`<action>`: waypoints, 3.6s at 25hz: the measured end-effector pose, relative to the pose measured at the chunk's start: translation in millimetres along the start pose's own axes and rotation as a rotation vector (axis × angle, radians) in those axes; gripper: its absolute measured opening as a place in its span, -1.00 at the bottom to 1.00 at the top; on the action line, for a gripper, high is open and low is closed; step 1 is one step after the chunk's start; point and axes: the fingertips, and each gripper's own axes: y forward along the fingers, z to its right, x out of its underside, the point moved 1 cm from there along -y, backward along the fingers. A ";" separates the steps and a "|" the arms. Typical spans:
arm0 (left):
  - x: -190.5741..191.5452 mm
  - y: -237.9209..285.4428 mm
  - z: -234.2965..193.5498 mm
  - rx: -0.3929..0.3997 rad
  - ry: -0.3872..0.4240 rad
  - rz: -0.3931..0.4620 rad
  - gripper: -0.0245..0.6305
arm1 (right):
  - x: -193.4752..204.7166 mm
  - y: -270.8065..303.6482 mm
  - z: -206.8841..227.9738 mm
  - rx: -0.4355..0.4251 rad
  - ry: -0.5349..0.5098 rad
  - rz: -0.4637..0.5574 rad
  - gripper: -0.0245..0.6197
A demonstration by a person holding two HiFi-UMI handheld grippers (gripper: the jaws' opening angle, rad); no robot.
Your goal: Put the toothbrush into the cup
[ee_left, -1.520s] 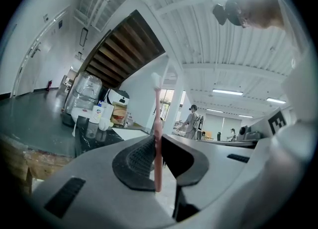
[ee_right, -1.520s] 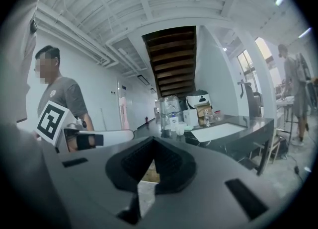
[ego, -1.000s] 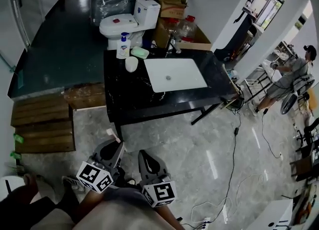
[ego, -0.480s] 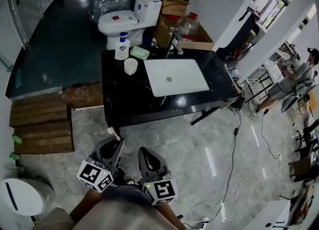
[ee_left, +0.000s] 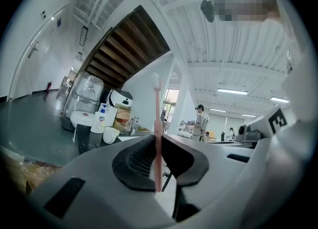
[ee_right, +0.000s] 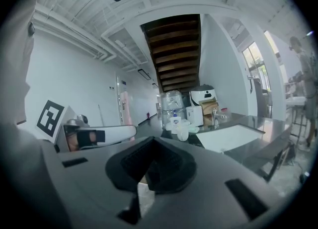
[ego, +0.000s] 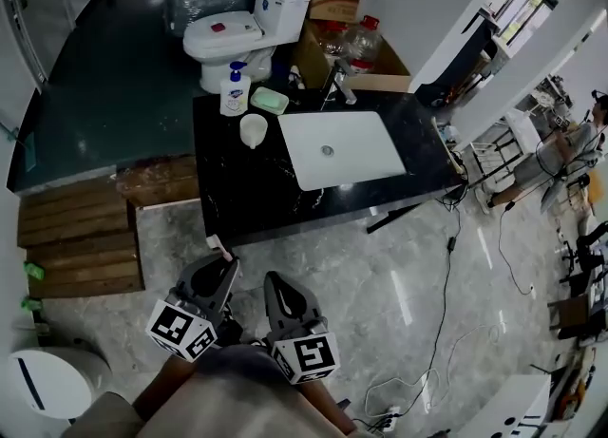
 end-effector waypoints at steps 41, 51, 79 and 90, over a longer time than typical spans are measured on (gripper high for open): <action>-37.6 71.8 -132.7 0.046 -0.097 0.007 -0.78 | -26.7 144.5 31.7 0.048 0.004 -0.010 -0.90; -41.5 128.9 -156.7 0.035 -0.122 -0.005 -0.78 | -32.7 192.3 75.2 0.015 0.022 -0.037 -0.90; -51.2 226.7 -187.5 -0.091 -0.072 -0.005 -0.78 | -38.7 278.2 147.6 -0.181 0.068 -0.060 -0.90; -59.2 234.4 -200.9 -0.069 -0.043 0.004 -0.78 | -40.3 289.1 152.5 -0.151 0.059 -0.050 -0.90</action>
